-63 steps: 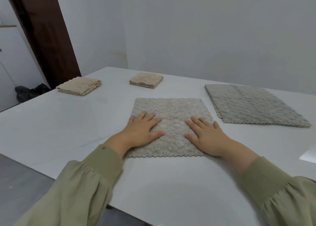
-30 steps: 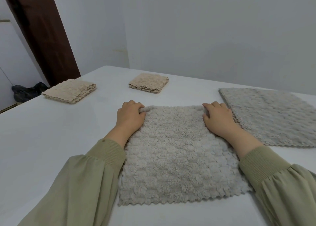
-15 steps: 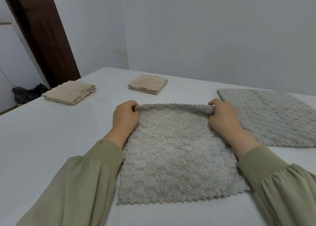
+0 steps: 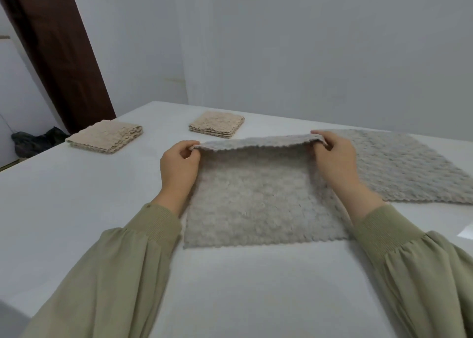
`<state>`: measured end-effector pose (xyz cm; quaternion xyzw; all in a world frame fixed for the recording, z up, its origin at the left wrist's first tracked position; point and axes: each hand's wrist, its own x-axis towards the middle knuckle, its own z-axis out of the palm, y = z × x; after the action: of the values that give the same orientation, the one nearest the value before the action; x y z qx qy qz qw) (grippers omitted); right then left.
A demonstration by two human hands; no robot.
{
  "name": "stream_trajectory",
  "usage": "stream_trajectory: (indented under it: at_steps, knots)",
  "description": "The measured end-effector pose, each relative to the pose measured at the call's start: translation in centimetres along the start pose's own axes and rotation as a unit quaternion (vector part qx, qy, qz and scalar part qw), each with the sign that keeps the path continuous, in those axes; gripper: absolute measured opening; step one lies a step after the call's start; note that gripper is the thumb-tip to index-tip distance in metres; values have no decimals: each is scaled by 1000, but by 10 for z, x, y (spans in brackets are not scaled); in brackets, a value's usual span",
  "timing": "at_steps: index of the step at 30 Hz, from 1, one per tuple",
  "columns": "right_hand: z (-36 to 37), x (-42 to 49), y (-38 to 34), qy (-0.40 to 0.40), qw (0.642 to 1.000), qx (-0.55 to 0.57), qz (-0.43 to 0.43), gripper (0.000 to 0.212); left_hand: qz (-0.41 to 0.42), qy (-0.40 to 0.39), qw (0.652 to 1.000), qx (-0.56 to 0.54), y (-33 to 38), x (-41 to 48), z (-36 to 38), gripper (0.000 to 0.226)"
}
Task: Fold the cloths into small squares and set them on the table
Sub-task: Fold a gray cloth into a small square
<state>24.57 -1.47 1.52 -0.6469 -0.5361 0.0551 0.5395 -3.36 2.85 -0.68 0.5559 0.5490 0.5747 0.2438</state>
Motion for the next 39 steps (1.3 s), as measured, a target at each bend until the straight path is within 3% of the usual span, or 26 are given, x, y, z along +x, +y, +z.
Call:
stream_trajectory:
  at_steps: [4, 7, 9, 13, 15, 18, 22, 25, 32, 35, 37, 39]
  knots:
    - [-9, -20, 4, -52, 998, -23, -8, 32, -27, -34, 999, -33, 8, -17, -9, 18]
    - [-16, -39, 16, -117, 982, -146, -4, 32, -52, -81, 995, 27, 7, -28, -18, 27]
    - [-21, -48, 18, -134, 976, -170, 10, 36, -18, -113, 988, 108, 8, -34, -24, 31]
    - [-27, -60, 19, -120, 971, -203, -39, 40, 80, -153, 960, 220, 15, -45, -30, 12]
    - [-27, -62, 23, -119, 961, -237, -73, 42, 120, -173, 937, 280, 11, -46, -29, 20]
    - [-27, -62, 28, -107, 953, -271, -84, 38, 109, -181, 919, 333, 2, -44, -27, 34]
    - [-28, -57, 24, -64, 947, -301, -90, 23, 72, -138, 924, 350, 3, -42, -25, 29]
    - [-29, -55, 22, -60, 950, -303, -52, 25, 65, -114, 936, 325, 5, -41, -23, 25]
    - [-38, -61, 13, 23, 994, -106, -30, 17, 86, -48, 977, 190, 18, -47, -35, 16]
    - [-46, -66, 12, 41, 985, -137, -100, 13, 135, -87, 950, 267, 19, -52, -45, 15]
    - [-50, -71, 19, -7, 974, -189, -122, 15, 155, -136, 918, 340, 15, -55, -49, 18]
    - [-53, -78, 25, -54, 970, -204, -117, 18, 167, -159, 911, 342, 12, -59, -51, 17]
